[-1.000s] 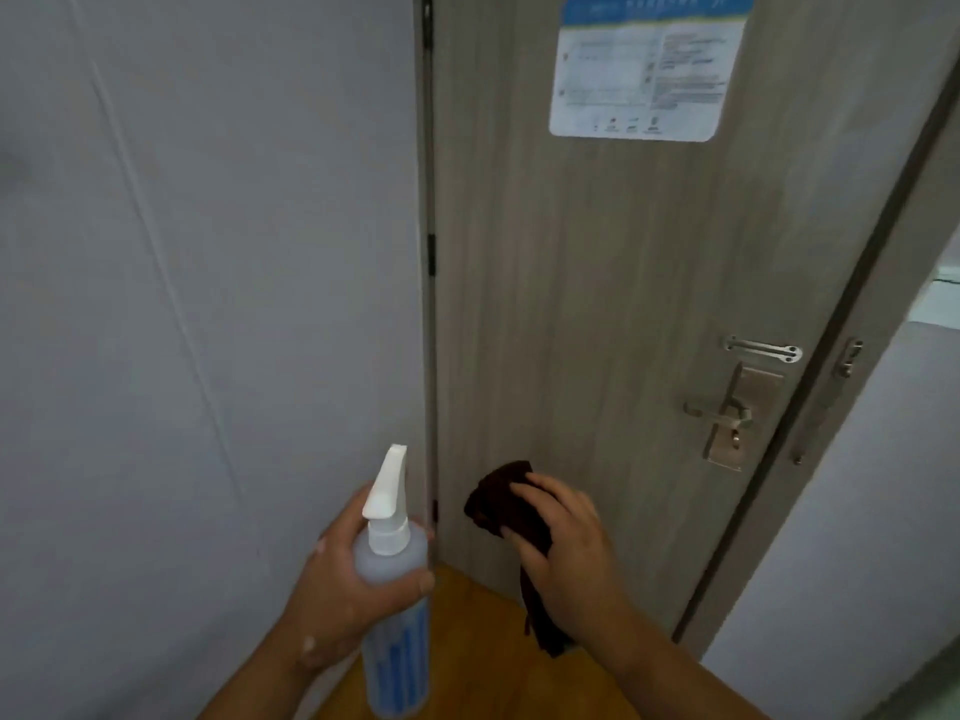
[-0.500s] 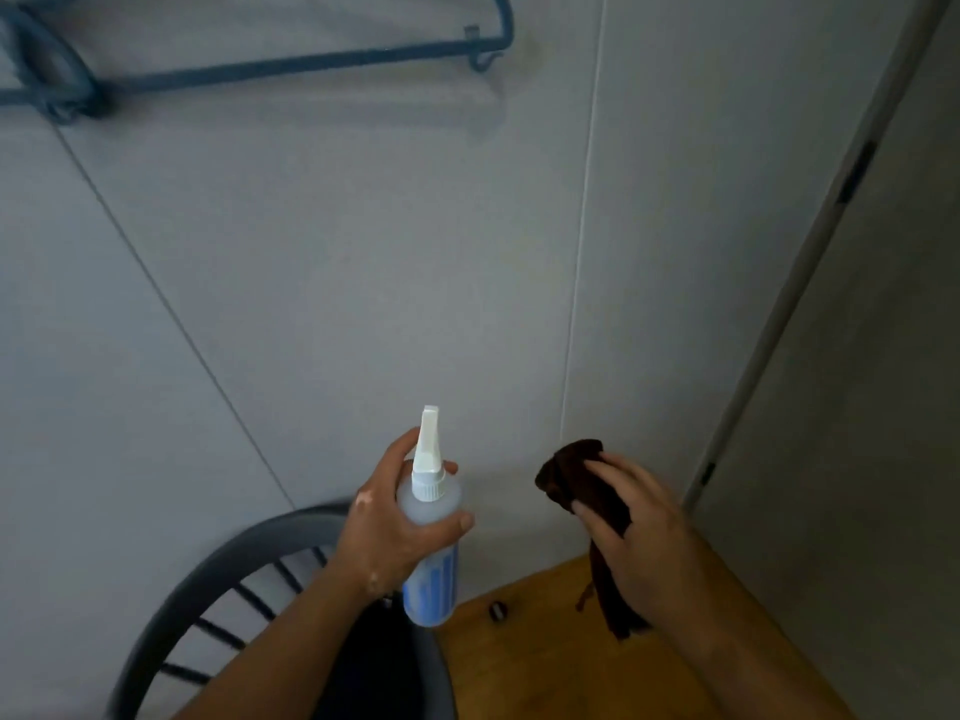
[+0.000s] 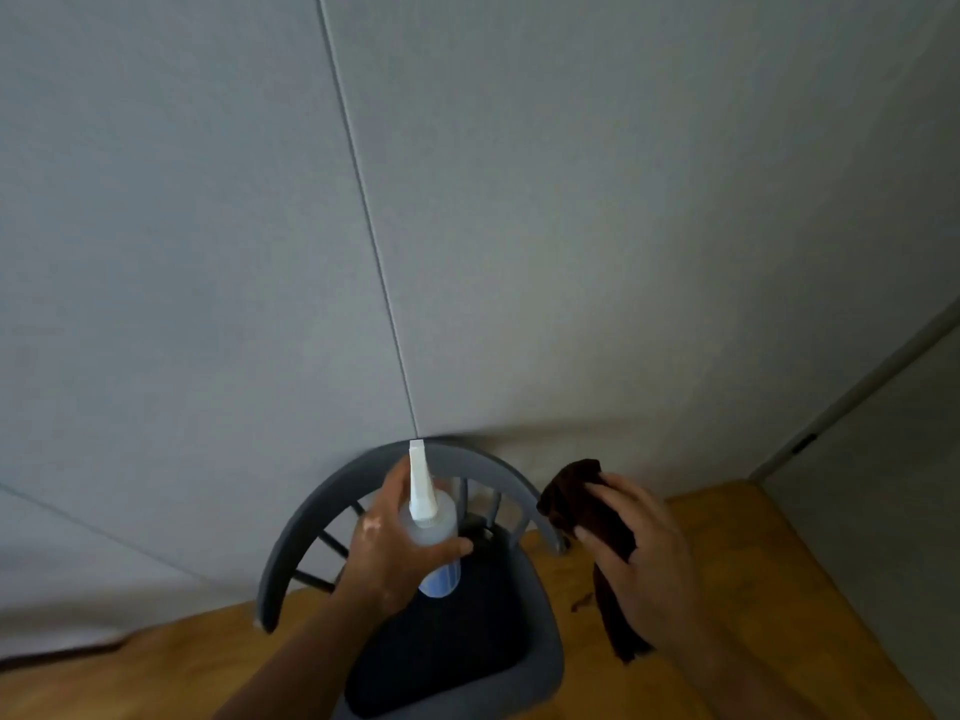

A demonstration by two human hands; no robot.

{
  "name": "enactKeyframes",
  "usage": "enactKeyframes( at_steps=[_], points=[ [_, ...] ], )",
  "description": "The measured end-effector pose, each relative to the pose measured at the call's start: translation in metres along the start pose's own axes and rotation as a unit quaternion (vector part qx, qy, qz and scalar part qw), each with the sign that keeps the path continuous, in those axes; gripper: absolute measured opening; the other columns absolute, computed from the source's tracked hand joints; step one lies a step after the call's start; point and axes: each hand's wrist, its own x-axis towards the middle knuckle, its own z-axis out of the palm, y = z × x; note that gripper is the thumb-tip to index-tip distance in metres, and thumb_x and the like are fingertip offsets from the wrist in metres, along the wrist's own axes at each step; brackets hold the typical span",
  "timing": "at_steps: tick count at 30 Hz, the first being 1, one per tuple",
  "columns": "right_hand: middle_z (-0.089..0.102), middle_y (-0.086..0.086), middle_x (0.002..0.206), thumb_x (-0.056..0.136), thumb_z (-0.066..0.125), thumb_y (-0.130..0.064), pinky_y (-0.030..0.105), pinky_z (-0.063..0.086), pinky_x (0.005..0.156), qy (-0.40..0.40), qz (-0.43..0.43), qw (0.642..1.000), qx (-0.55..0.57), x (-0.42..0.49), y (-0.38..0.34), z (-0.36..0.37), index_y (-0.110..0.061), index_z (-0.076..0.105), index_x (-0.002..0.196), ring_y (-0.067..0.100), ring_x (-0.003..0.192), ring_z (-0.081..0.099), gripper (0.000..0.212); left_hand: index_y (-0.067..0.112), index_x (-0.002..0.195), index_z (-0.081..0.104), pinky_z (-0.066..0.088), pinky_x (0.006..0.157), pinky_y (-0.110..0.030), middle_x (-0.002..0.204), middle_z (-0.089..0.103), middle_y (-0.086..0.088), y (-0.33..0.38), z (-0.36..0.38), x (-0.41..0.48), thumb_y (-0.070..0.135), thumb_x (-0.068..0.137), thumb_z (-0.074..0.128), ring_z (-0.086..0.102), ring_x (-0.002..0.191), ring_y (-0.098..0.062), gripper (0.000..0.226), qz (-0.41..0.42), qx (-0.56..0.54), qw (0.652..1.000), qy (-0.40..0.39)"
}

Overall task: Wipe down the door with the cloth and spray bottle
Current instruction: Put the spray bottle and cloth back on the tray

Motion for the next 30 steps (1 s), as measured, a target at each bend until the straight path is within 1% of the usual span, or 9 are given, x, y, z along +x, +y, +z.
enactKeyframes(
  at_steps=[4,6,9,12,15,19,22,27,30],
  points=[
    [0.041,-0.032,0.133,0.096,0.066,-0.041,0.013,0.03,0.1,-0.043,0.003,0.999,-0.018,0.013,-0.002,0.047,-0.039,0.058,0.135,-0.007,0.123,0.038,0.04,0.04,0.139,0.03,0.053,0.094,-0.041,0.124,0.057,0.014,-0.048,-0.005,0.014,0.052,0.047,0.086,0.054,0.114,-0.013,0.108,-0.045,0.029,0.999,-0.002],
    [0.04,-0.033,0.135,0.096,0.066,-0.041,0.01,0.027,0.101,-0.075,-0.008,0.997,-0.022,0.021,0.004,0.072,-0.039,0.058,0.136,-0.008,0.125,0.037,0.04,0.04,0.14,0.028,0.052,0.097,-0.042,0.129,0.055,0.011,-0.072,0.001,0.016,0.05,0.049,0.088,0.052,0.119,-0.015,0.109,-0.068,0.035,0.997,0.002],
    [0.039,-0.032,0.139,0.097,0.065,-0.043,0.011,0.028,0.105,-0.12,-0.028,0.992,-0.022,0.033,0.024,0.115,-0.039,0.057,0.137,-0.007,0.13,0.037,0.041,0.037,0.136,0.032,0.053,0.095,-0.043,0.125,0.056,0.009,-0.114,0.013,0.021,0.046,0.052,0.089,0.052,0.116,-0.015,0.103,-0.094,0.043,0.995,0.014],
    [0.038,-0.033,0.14,0.094,0.056,-0.056,0.011,0.026,0.108,-0.152,-0.044,0.987,-0.031,0.042,0.057,0.163,-0.039,0.058,0.138,-0.008,0.131,0.036,0.047,0.038,0.132,0.036,0.055,0.091,-0.043,0.121,0.053,0.012,-0.16,0.025,0.028,0.046,0.05,0.09,0.051,0.114,-0.013,0.099,-0.114,0.048,0.992,0.035],
    [0.037,-0.034,0.137,0.092,0.049,-0.063,0.008,0.024,0.106,-0.184,-0.062,0.981,-0.029,0.048,0.089,0.213,-0.037,0.059,0.137,-0.004,0.131,0.038,0.053,0.051,0.121,0.037,0.055,0.089,-0.04,0.114,0.048,0.024,-0.201,0.036,0.034,0.035,0.053,0.092,0.048,0.111,-0.009,0.089,-0.1,0.048,0.993,0.045],
    [0.038,-0.03,0.144,0.094,0.044,-0.064,0.014,0.024,0.11,-0.215,-0.101,0.97,-0.043,0.055,0.126,0.272,-0.037,0.058,0.138,0.001,0.133,0.037,0.053,0.066,0.114,0.027,0.051,0.09,-0.037,0.116,0.049,0.017,-0.247,0.048,0.041,0.027,0.052,0.094,0.048,0.113,-0.013,0.1,-0.085,0.058,0.993,0.063],
    [0.04,-0.026,0.146,0.095,0.046,-0.061,0.008,0.02,0.11,-0.227,-0.12,0.965,-0.057,0.061,0.15,0.314,-0.035,0.059,0.137,0.001,0.133,0.038,0.051,0.078,0.11,0.025,0.052,0.089,-0.037,0.114,0.05,0.021,-0.278,0.053,0.045,0.026,0.049,0.095,0.051,0.112,-0.015,0.107,-0.065,0.065,0.993,0.068],
    [0.046,-0.016,0.145,0.094,0.059,-0.049,0.024,0.04,0.109,-0.234,-0.201,0.947,-0.093,0.075,0.182,0.37,-0.033,0.059,0.135,0.008,0.132,0.044,0.045,0.073,0.12,0.023,0.052,0.086,-0.032,0.118,0.055,0.019,-0.319,0.055,0.049,0.028,0.045,0.096,0.054,0.113,-0.015,0.114,-0.037,0.092,0.993,0.066],
    [0.049,-0.012,0.145,0.091,0.067,-0.044,0.031,0.048,0.107,-0.245,-0.254,0.929,-0.115,0.087,0.197,0.393,-0.031,0.06,0.134,0.014,0.13,0.049,0.046,0.072,0.12,0.023,0.046,0.082,-0.021,0.115,0.048,0.039,-0.34,0.055,0.054,0.028,0.045,0.096,0.052,0.111,-0.008,0.114,-0.034,0.09,0.994,0.056]
  ],
)
